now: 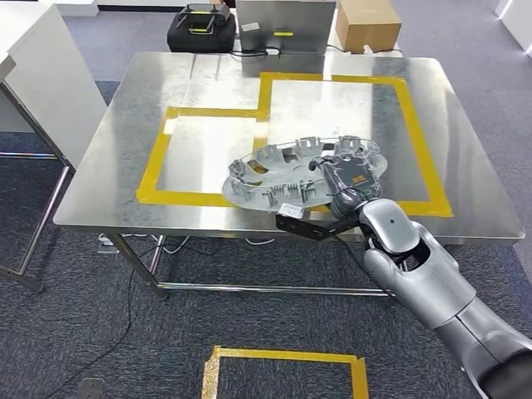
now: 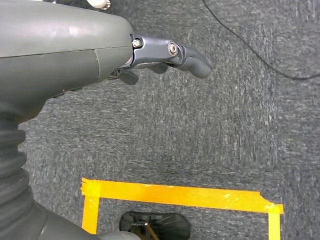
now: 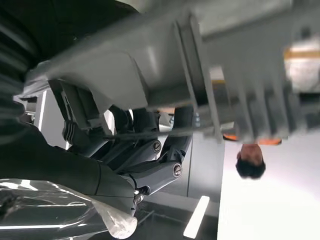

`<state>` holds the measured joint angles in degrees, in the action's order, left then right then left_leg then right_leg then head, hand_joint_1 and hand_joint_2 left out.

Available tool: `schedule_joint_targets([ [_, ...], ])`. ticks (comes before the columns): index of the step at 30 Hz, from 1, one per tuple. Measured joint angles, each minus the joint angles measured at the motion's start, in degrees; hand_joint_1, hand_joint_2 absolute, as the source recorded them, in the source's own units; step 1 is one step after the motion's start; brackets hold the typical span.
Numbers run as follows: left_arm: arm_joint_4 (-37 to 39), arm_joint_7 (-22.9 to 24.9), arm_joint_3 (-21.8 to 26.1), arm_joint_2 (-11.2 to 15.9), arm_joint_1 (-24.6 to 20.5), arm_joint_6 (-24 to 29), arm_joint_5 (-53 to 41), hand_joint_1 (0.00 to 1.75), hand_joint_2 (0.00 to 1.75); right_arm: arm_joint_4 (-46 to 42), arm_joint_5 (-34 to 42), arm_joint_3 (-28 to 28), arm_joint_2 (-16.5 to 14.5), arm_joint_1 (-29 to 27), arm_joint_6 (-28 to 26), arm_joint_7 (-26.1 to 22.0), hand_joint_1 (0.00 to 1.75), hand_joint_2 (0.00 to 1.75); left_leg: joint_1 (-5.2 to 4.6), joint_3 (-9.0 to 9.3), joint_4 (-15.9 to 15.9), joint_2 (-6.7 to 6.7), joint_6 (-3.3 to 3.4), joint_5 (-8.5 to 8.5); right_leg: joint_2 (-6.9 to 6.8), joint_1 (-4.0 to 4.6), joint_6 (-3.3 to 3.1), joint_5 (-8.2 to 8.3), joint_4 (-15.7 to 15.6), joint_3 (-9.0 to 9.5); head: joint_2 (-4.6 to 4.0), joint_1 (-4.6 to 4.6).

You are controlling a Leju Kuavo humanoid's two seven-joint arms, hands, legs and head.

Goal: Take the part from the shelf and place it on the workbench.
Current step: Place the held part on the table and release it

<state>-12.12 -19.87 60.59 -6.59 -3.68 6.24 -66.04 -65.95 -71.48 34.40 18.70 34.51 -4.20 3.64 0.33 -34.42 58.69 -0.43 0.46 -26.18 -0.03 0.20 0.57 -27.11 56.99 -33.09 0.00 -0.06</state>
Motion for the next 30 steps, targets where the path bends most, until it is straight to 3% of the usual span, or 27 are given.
schedule_joint_targets([
  [4, -0.01, -0.97, -0.06, -0.10, 0.03, -1.39, 0.05, 0.00, 1.75, 2.98, 0.37, 1.44, -0.49, 0.62, 2.25, -1.25, 1.75, 1.75, 0.14, 0.25, -0.92, -0.01, 0.91, 0.18, 0.03, -0.12, 1.09, -0.79, 0.82, -0.69, 0.00, 0.15],
  [6, -0.01, -1.50, -0.08, -0.16, -0.10, -2.12, 0.09, 0.00, 1.75, 4.63, 0.36, 2.55, -0.92, 1.09, 2.93, -1.63, 1.75, 1.75, 0.37, 0.42, -1.18, 0.01, 1.29, 0.36, 0.03, -0.37, 1.64, -3.73, 6.12, -3.31, 0.00, 0.39],
  [8, 0.00, -1.91, -0.08, -0.08, -0.13, -2.71, 0.11, 0.00, 1.75, 6.41, 0.29, 3.83, -1.46, 1.31, 3.45, -1.84, 1.75, 1.75, 0.37, 0.39, -1.16, 0.00, 1.42, 0.34, 0.00, -0.67, 2.11, -6.83, 14.03, -7.12, 0.00, 0.53],
  [9, 0.00, -2.02, -0.07, -0.06, -0.09, -2.89, 0.11, 0.00, 1.75, 7.20, 0.25, 4.40, -1.72, 1.30, 3.61, -1.89, 1.75, 1.75, 0.37, 0.40, -1.14, -0.01, 1.43, 0.31, -0.01, -0.78, 2.27, -7.18, 16.30, -8.32, 0.00, 0.53],
  [10, 0.01, -2.07, -0.07, -0.04, -0.06, -3.01, 0.11, 0.00, 1.75, 7.91, 0.20, 4.92, -1.96, 1.34, 3.70, -1.93, 1.75, 1.75, 0.38, 0.41, -1.11, -0.01, 1.41, 0.27, -0.02, -0.87, 2.37, -6.45, 16.41, -8.51, 0.00, 0.55],
  [11, 0.00, -2.10, -0.08, -0.04, -0.04, -3.10, 0.11, 0.00, 1.75, 8.53, 0.17, 5.36, -2.22, 1.49, 3.74, -1.98, 1.75, 1.75, 0.40, 0.45, -1.06, -0.03, 1.34, 0.21, -0.03, -0.95, 2.38, -4.67, 14.00, -7.47, 0.00, 0.54],
  [13, 0.00, -2.17, -0.09, -0.04, -0.07, -3.19, 0.11, 0.00, 1.75, 9.45, 0.12, 6.09, -2.61, 2.00, 3.74, -2.10, 1.75, 1.75, 0.34, 0.43, -0.83, -0.05, 0.95, 0.00, -0.05, -0.99, 2.28, -1.02, 6.06, -3.47, 0.00, 0.54],
  [15, -0.01, -2.35, -0.09, 0.02, -0.09, -3.21, 0.11, 0.00, 1.75, 10.05, 0.09, 6.67, -2.94, 2.40, 3.73, -2.25, 0.87, 0.87, 0.19, 0.16, -0.52, -0.07, 0.35, -0.09, 0.01, -0.86, 1.89, 0.03, 1.16, -0.89, 0.00, 0.49],
  [17, -0.01, -2.63, -0.09, 0.11, -0.03, -3.28, 0.05, 0.00, 1.75, 10.62, 0.30, 7.20, -3.24, 2.50, 3.78, -2.34, 0.00, 0.00, 0.17, -0.04, -0.42, -0.08, -0.22, 0.03, 0.08, -0.70, 1.28, -0.25, 0.66, -0.69, 0.00, 0.48],
  [19, -0.01, -2.85, -0.13, 0.16, 0.03, -3.16, -0.19, 0.00, 1.75, 11.16, 0.79, 7.77, -3.50, 2.69, 3.90, -2.37, 0.00, 0.00, 0.29, -0.32, 0.22, -0.05, -0.79, -0.62, 0.03, -0.80, 0.47, -0.08, 0.54, -0.63, 0.00, 0.47],
  [21, -0.01, -2.92, -0.21, 0.21, 0.02, -2.39, -0.42, 0.00, 0.87, 11.63, 1.47, 8.29, -3.86, 3.21, 4.24, -2.41, 0.00, 0.00, 0.36, -2.21, 4.63, 0.01, -1.27, -3.28, -0.01, -0.90, -0.25, 0.06, 0.33, -0.50, 0.00, 0.33],
  [23, -0.01, -2.92, -0.23, 0.33, 0.01, -1.47, -0.40, 0.00, 0.00, 12.27, 2.38, 8.77, -4.18, 3.60, 5.00, -2.64, 0.00, 0.00, 0.33, -5.70, 12.27, 0.03, -1.46, -6.58, 0.01, -0.70, -0.55, -0.01, 0.36, -0.49, 0.00, 0.24],
  [24, -0.01, -2.92, -0.23, 0.40, 0.04, -1.14, -0.36, 0.00, 0.00, 12.68, 3.00, 9.05, -4.27, 3.69, 5.42, -2.86, 0.00, 0.00, 0.31, -7.04, 14.99, 0.03, -1.42, -7.26, 0.00, -0.58, -0.60, -0.04, 0.40, -0.48, 0.00, 0.25],
  [25, -0.01, -2.92, -0.22, 0.45, 0.07, -0.88, -0.33, 0.00, 0.00, 13.08, 3.74, 9.33, -4.32, 3.80, 5.75, -3.11, 0.00, 0.00, 0.29, -7.53, 15.82, 0.03, -1.31, -6.92, -0.01, -0.45, -0.65, -0.07, 0.46, -0.47, 0.00, 0.25],
  [26, -0.01, -2.92, -0.22, 0.47, 0.09, -0.62, -0.26, 0.00, 0.00, 13.39, 4.66, 9.53, -4.35, 3.96, 5.91, -3.39, 0.00, 0.00, 0.27, -6.95, 14.36, 0.03, -1.09, -5.52, 0.00, -0.32, -0.68, -0.10, 0.54, -0.45, 0.00, 0.27],
  [28, -0.01, -2.92, -0.22, 0.52, 0.09, -0.18, -0.08, 0.00, 0.00, 13.53, 6.87, 9.67, -4.35, 4.40, 5.84, -3.86, 0.00, 0.00, 0.13, -3.60, 7.13, 0.02, -0.39, -1.66, 0.02, -0.14, -0.67, -0.22, 0.64, -0.32, 0.00, 0.29],
  [30, -0.01, -2.93, -0.20, 0.55, 0.06, 0.16, 0.09, 0.00, 0.00, 12.96, 9.19, 9.60, -4.29, 4.71, 5.62, -4.08, 0.00, 0.00, -0.09, -0.93, 1.44, 0.07, 0.20, 0.04, 0.09, 0.11, -0.44, -0.32, 0.77, -0.46, 0.00, 0.31],
])
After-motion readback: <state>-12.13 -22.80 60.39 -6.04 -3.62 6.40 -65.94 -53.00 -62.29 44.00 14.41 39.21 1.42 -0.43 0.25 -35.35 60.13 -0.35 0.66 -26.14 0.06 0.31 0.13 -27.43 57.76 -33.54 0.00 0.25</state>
